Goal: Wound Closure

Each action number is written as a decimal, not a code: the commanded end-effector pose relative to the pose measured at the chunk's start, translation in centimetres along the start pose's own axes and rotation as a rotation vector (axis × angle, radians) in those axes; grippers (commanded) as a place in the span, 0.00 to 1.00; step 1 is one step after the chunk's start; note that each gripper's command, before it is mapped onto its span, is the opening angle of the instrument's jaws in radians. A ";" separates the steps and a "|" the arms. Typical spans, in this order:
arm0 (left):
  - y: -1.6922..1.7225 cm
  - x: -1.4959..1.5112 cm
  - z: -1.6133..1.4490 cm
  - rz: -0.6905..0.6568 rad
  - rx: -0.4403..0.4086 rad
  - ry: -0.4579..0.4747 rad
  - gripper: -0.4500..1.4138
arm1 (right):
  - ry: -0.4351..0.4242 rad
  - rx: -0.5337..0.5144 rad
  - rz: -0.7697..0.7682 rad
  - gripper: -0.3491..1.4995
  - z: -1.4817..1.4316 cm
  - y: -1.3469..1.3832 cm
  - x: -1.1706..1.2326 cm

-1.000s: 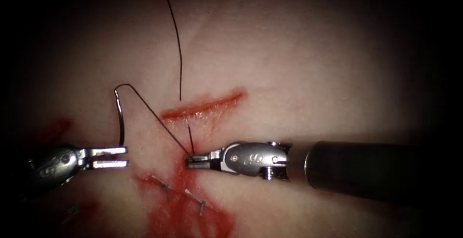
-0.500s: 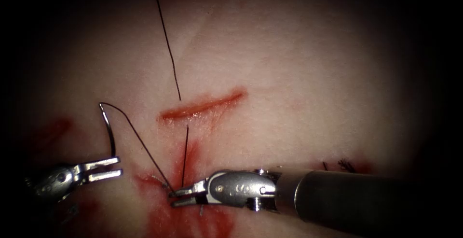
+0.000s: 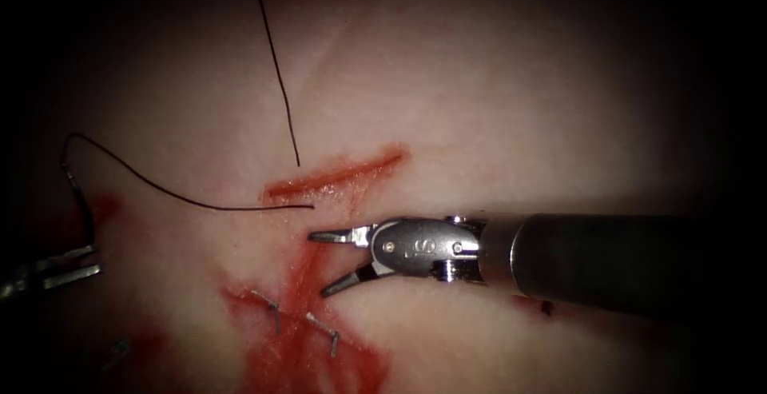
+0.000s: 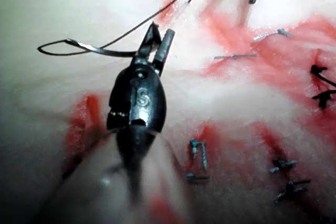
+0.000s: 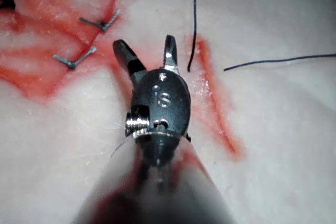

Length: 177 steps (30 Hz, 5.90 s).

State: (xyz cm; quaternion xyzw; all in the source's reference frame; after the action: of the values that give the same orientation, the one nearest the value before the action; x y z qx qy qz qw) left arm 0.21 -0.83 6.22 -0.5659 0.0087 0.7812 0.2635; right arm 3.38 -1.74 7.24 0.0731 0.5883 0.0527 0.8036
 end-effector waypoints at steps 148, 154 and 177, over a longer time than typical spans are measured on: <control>-0.12 -0.59 0.79 0.223 0.206 -0.167 0.00 | 0.006 -0.010 -0.357 0.00 0.37 -0.12 -0.41; -0.01 -0.54 0.89 0.220 0.192 -0.156 0.00 | 0.017 0.023 -0.366 0.00 0.27 -0.56 -0.25; 0.28 -0.56 1.09 0.229 0.131 -0.139 0.00 | 0.040 0.067 -0.319 0.36 0.28 -1.33 0.39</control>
State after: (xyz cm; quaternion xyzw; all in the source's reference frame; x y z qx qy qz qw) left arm -0.66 -0.92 6.98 -0.4879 0.1054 0.8412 0.2079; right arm 3.70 -2.89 6.66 0.0060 0.6081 -0.0791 0.7899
